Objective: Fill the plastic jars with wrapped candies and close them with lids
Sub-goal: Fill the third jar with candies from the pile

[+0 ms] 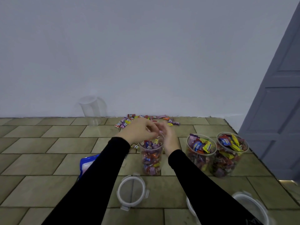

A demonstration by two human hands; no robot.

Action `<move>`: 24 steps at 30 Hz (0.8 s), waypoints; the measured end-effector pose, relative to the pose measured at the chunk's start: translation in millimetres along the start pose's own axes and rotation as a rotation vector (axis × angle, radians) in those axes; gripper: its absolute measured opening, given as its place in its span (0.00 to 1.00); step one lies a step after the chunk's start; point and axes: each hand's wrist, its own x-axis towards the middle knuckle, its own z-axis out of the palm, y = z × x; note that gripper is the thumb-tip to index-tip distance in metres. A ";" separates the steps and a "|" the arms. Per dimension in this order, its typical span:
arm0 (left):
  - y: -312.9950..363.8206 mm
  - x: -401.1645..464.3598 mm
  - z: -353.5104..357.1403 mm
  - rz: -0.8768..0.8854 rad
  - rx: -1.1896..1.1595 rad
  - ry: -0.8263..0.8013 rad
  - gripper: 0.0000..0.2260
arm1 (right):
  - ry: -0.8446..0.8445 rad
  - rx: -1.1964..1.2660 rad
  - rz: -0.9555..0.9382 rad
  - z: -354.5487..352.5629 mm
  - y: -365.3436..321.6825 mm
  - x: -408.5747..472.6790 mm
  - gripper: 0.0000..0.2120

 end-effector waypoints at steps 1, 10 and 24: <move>4.1 1.5 -0.3 0.002 0.165 -0.135 0.06 | -0.009 0.038 0.040 -1.9 4.1 -1.9 0.19; 27.4 11.6 28.4 -0.067 0.693 -0.408 0.12 | 0.072 -0.017 0.042 -3.8 18.1 -5.9 0.14; 16.3 11.2 -3.6 -0.146 0.295 -0.273 0.04 | -0.067 0.065 0.113 -13.7 19.3 0.7 0.23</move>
